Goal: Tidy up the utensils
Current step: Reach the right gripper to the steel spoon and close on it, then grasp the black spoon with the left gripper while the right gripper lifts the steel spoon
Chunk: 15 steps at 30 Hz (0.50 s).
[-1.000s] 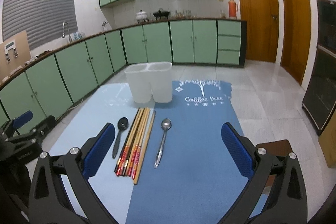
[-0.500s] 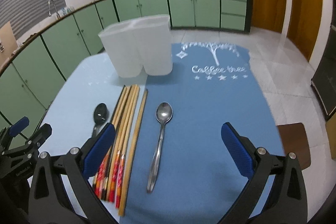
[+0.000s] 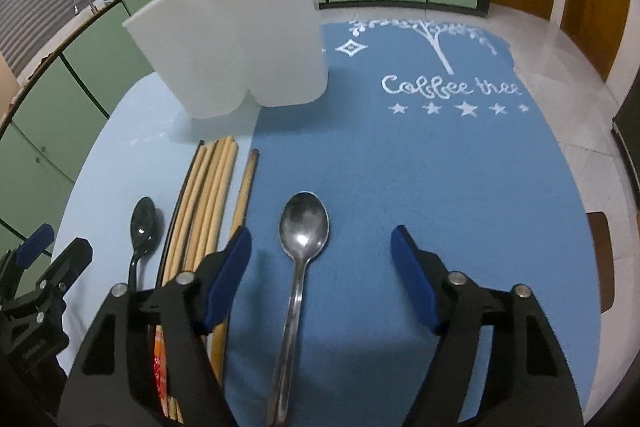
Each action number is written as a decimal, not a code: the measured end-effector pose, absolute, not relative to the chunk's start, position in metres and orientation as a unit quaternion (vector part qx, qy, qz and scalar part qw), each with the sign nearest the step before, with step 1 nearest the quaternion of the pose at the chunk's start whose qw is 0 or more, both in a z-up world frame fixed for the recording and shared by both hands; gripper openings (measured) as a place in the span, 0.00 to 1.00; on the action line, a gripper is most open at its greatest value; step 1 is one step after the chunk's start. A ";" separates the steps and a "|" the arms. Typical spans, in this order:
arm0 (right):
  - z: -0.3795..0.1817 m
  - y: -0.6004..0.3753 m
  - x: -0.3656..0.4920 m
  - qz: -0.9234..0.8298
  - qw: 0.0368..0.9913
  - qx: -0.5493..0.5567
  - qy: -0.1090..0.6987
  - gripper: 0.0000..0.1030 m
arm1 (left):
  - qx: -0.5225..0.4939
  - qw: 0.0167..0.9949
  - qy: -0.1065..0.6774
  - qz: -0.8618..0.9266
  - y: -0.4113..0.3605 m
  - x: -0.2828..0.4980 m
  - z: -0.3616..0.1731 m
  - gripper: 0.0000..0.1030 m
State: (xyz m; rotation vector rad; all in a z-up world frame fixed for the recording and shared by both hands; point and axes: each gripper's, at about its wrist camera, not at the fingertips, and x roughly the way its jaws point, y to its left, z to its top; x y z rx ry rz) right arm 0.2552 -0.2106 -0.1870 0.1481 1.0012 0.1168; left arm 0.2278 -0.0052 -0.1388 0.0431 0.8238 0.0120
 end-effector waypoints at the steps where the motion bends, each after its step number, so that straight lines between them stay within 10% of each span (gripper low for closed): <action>1: -0.187 -0.209 0.256 0.056 0.874 0.068 0.478 0.65 | 0.021 0.915 0.402 0.004 -0.006 0.230 -0.140 0.90; 15: -0.189 -0.210 0.252 0.050 0.884 0.048 0.462 0.32 | 0.015 0.908 0.419 -0.009 -0.026 0.265 -0.155 0.90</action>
